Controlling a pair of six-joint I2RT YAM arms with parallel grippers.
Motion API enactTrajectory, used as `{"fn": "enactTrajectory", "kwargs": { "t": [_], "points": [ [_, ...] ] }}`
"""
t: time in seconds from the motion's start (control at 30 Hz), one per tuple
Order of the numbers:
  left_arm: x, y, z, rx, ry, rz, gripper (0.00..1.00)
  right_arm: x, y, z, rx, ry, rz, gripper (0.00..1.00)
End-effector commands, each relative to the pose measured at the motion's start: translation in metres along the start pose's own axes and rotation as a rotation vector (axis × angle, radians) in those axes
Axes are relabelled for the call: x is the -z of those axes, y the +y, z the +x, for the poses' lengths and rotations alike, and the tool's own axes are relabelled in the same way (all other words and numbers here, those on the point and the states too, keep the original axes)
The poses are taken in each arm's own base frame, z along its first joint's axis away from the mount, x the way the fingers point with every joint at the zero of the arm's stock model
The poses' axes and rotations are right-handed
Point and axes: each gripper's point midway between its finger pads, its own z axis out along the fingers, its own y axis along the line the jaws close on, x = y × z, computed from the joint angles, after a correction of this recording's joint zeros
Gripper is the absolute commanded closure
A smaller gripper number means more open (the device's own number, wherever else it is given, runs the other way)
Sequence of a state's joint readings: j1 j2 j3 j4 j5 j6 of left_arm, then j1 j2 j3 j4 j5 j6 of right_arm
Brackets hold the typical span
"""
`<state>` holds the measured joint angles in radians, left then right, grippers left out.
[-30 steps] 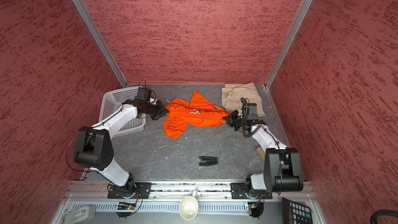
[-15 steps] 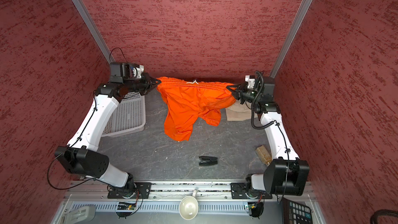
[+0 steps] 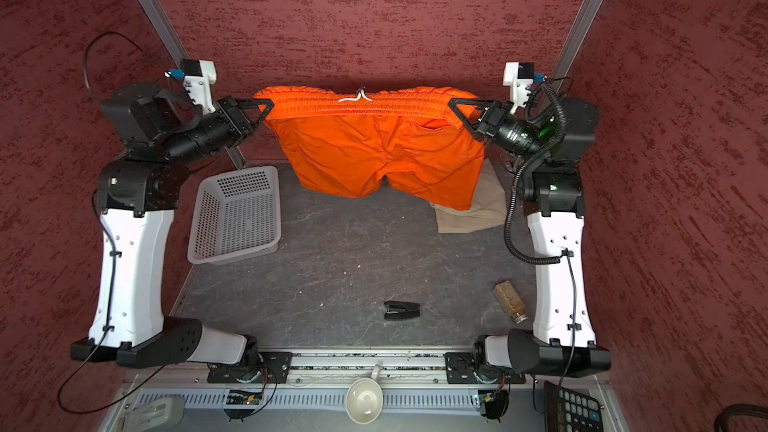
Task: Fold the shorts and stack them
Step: 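Lift the orange shorts high by the waistband with both grippers, then lower the hanging shorts onto the far table edge with both grippers, folding them over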
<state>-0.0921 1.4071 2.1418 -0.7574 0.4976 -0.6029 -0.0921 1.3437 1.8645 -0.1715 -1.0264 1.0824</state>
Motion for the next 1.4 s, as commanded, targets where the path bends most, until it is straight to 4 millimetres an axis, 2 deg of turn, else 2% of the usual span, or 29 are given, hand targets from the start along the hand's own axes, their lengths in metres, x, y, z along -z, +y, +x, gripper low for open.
{"fn": "enactTrajectory", "kwargs": {
  "t": [0.0, 0.1, 0.2, 0.37, 0.5, 0.6, 0.67, 0.73, 0.77, 0.8, 0.87, 0.93, 1.0, 1.07, 1.17, 1.2, 1.33, 1.37],
  "points": [
    [0.042, 0.035, -0.051, -0.072, -0.259, -0.251, 1.00, 0.028, 0.018, -0.020, 0.112, -0.139, 0.089, 1.00],
    [0.047, 0.042, -0.051, -0.068, -0.270, -0.296, 1.00, 0.028, 0.007, -0.020, 0.066, -0.137, 0.119, 1.00],
    [0.033, 0.062, -0.044, -0.036, -0.224, -0.334, 1.00, 0.022, -0.020, -0.024, 0.009, -0.129, 0.146, 1.00],
    [-0.025, 0.108, -0.021, 0.071, -0.078, -0.326, 1.00, 0.003, -0.074, -0.026, -0.046, -0.087, 0.175, 1.00],
    [-0.077, 0.135, -0.015, 0.148, -0.010, -0.267, 1.00, -0.022, -0.126, -0.030, -0.101, -0.058, 0.201, 1.00],
    [-0.111, 0.145, -0.026, 0.144, -0.009, -0.220, 1.00, -0.045, -0.159, -0.042, -0.115, -0.041, 0.206, 1.00],
    [-0.129, 0.150, -0.043, 0.117, -0.042, -0.195, 1.00, -0.064, -0.176, -0.055, -0.088, -0.024, 0.198, 1.00],
    [-0.142, 0.146, -0.059, 0.116, -0.083, -0.137, 1.00, -0.079, -0.192, -0.072, -0.064, -0.018, 0.204, 1.00],
    [-0.146, 0.143, -0.068, 0.114, -0.110, -0.103, 1.00, -0.085, -0.195, -0.082, -0.052, -0.021, 0.189, 1.00],
    [-0.148, 0.138, -0.075, 0.109, -0.131, -0.071, 1.00, -0.088, -0.190, -0.092, -0.033, -0.038, 0.164, 1.00],
    [-0.144, 0.123, -0.085, 0.077, -0.167, -0.024, 1.00, -0.087, -0.172, -0.114, -0.002, -0.088, 0.070, 1.00],
    [-0.139, 0.115, -0.082, 0.039, -0.158, -0.025, 1.00, -0.082, -0.166, -0.119, 0.006, -0.088, 0.045, 1.00],
    [-0.132, 0.114, -0.065, 0.022, -0.110, -0.050, 1.00, -0.078, -0.177, -0.106, 0.015, -0.046, 0.119, 1.00],
    [-0.125, 0.123, -0.035, 0.014, -0.048, -0.094, 1.00, -0.069, -0.203, -0.080, -0.013, 0.025, 0.230, 1.00],
    [-0.110, 0.156, 0.033, 0.065, 0.032, -0.181, 1.00, -0.049, -0.246, -0.027, -0.113, 0.099, 0.334, 1.00],
    [-0.102, 0.173, 0.062, 0.109, 0.068, -0.222, 1.00, -0.040, -0.262, -0.006, -0.161, 0.106, 0.348, 1.00],
    [-0.069, 0.220, 0.171, 0.215, 0.234, -0.375, 1.00, 0.005, -0.330, 0.088, -0.376, 0.127, 0.470, 1.00],
    [-0.062, 0.228, 0.192, 0.228, 0.275, -0.413, 1.00, 0.014, -0.340, 0.106, -0.407, 0.134, 0.499, 1.00]
  ]
}}
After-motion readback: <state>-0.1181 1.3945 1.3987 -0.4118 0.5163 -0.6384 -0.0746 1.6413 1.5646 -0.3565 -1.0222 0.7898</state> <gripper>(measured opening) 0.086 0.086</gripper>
